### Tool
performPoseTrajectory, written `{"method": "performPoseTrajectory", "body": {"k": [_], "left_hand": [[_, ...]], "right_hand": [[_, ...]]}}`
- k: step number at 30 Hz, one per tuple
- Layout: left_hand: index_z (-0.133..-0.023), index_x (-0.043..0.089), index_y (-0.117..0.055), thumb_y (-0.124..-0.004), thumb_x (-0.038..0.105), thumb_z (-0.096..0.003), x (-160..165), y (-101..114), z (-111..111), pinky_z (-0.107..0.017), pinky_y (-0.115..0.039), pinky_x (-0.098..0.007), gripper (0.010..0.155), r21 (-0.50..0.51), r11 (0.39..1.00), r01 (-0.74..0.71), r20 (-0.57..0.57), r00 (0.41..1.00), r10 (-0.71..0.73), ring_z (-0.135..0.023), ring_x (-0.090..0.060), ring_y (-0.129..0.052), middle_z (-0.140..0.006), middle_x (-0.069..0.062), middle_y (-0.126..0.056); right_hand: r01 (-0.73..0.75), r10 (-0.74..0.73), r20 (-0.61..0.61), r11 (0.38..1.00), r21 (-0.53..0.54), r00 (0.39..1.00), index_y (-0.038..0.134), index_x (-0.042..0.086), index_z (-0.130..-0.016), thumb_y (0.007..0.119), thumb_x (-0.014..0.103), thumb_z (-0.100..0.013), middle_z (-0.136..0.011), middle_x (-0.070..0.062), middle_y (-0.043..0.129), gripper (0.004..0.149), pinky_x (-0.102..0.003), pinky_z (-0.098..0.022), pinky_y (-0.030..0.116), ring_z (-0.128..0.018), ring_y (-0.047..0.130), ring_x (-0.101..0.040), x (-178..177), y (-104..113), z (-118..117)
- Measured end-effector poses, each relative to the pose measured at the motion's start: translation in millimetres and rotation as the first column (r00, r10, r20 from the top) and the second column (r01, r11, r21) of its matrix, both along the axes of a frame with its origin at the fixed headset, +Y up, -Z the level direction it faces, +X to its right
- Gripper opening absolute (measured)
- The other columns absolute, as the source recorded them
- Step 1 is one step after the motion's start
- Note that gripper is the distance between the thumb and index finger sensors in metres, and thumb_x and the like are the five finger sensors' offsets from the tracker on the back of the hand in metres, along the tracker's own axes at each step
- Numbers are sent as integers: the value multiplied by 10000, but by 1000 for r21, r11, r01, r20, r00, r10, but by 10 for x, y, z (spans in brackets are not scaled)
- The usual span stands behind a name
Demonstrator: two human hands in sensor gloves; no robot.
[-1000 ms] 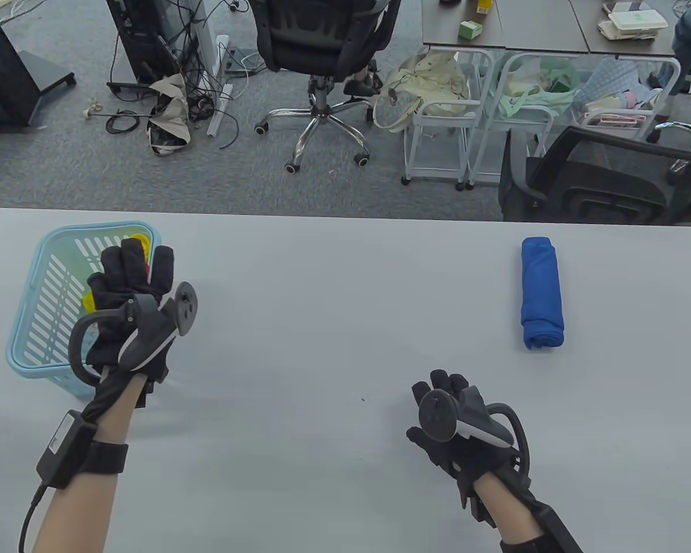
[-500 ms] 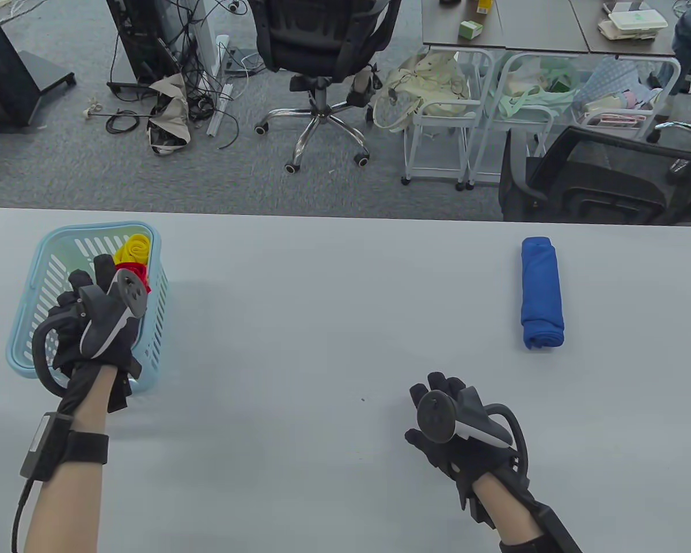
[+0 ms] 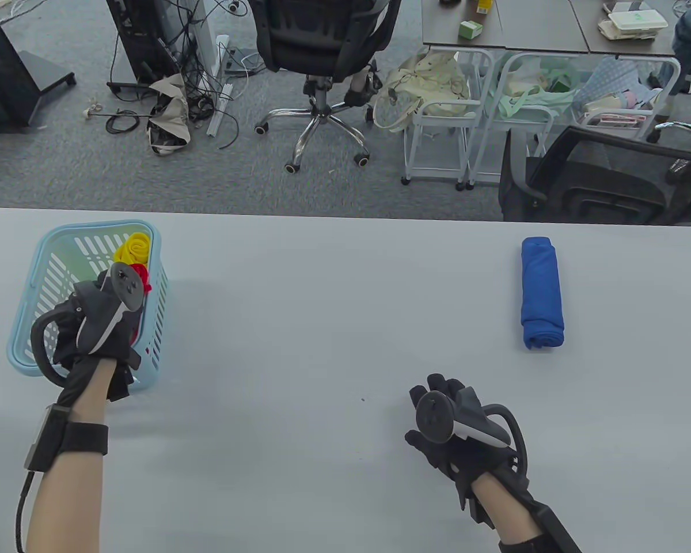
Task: Roll t-shirt into tight roll
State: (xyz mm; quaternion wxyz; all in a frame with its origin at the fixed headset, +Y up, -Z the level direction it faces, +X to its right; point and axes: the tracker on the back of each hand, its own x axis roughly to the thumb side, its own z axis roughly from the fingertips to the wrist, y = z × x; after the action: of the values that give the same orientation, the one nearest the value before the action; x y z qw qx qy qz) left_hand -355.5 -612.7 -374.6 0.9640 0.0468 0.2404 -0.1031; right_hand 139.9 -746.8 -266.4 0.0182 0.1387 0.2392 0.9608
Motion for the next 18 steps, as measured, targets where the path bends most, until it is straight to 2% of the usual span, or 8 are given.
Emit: {"method": "performPoseTrajectory", "body": {"k": [6, 18], "left_hand": [[-961, 361, -671, -716, 646, -422, 37, 180, 82, -613, -858, -372, 611, 68, 998, 5, 14, 1000, -6, -615, -78, -1035, -749, 121, -975], [-956, 350, -682, -714, 648, -420, 355, 765, 352, -567, -866, -360, 614, 240, 967, 84, 99, 989, -111, -561, -78, -1031, -720, 111, -979]], "right_hand": [[-2, 2, 1, 1000, 0, 1000, 99, 147, -1153, 488, 523, -597, -1152, -225, -17, 775, -646, -729, 223, -1062, 55, -541, 1, 6, 0], [-14, 14, -3, 1000, 18, 1000, 95, 148, -1152, 489, 522, -597, -1151, -225, -20, 777, -647, -729, 220, -1060, 52, -542, -1, 15, -1]]}}
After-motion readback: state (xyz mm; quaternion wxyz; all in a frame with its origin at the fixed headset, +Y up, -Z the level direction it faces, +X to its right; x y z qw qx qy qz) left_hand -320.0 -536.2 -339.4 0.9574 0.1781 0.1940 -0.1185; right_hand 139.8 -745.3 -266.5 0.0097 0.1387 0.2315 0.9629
